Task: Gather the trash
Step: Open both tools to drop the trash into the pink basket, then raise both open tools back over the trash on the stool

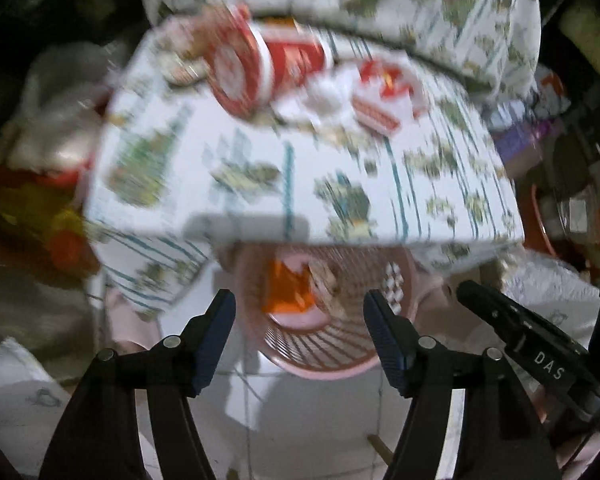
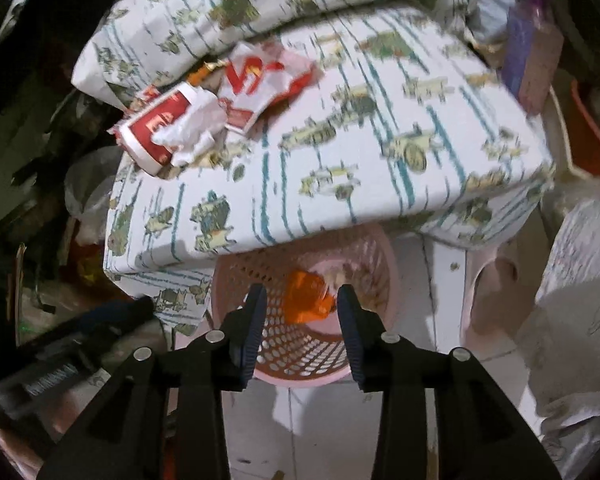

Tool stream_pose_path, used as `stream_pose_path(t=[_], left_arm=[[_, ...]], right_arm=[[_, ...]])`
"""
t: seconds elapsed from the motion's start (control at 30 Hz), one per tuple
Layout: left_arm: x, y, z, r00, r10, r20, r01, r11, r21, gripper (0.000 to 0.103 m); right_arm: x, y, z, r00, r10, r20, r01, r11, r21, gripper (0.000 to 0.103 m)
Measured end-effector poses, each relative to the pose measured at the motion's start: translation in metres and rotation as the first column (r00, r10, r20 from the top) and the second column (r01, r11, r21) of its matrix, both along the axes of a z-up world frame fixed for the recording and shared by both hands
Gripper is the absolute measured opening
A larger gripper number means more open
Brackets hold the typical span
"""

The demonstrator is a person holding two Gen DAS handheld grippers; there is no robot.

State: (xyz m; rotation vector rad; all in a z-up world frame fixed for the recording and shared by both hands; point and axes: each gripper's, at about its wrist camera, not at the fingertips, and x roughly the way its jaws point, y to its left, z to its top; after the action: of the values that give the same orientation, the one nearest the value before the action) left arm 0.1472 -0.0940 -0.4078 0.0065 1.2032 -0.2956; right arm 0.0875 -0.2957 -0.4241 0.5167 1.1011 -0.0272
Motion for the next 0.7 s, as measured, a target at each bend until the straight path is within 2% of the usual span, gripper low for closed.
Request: stream_pose_path(t=[0.1,0.3,0.57,0.63,0.7], left_arm=[[-0.002,0.016,0.024,0.996,0.04,0.081,-0.041,0.999,0.008,0.069],[-0.008,0.041,0.07,0.964,0.108,0.243,-0.111,0.994,-0.003,0.077],[-0.007,0.05,0.106,0.937,0.133,0.323,-0.143,0.99,0.008,0.081],[0.003,0.042,0.113,0.943,0.134,0.305,-0.16,0.985,0.063,0.081],[0.005,0.034,0.131,0.933,0.125,0.338,-0.145,0.989,0.037,0.081]], right_arm=[[-0.002,0.004,0.012,0.999,0.028,0.042,-0.027,0.999,-0.021,0.04],[-0.007,0.011,0.04,0.991,0.06,0.118,-0.054,0.997,-0.057,0.042],[0.007,0.011,0.091,0.976,0.104,0.193,-0.084,0.99,-0.109,0.048],[0.014,0.012,0.108,0.967,0.14,0.211,-0.109,0.982,-0.152,0.05],[0.022,0.01,0.128,0.956,0.17,0.24,-0.121,0.971,-0.205,0.051]])
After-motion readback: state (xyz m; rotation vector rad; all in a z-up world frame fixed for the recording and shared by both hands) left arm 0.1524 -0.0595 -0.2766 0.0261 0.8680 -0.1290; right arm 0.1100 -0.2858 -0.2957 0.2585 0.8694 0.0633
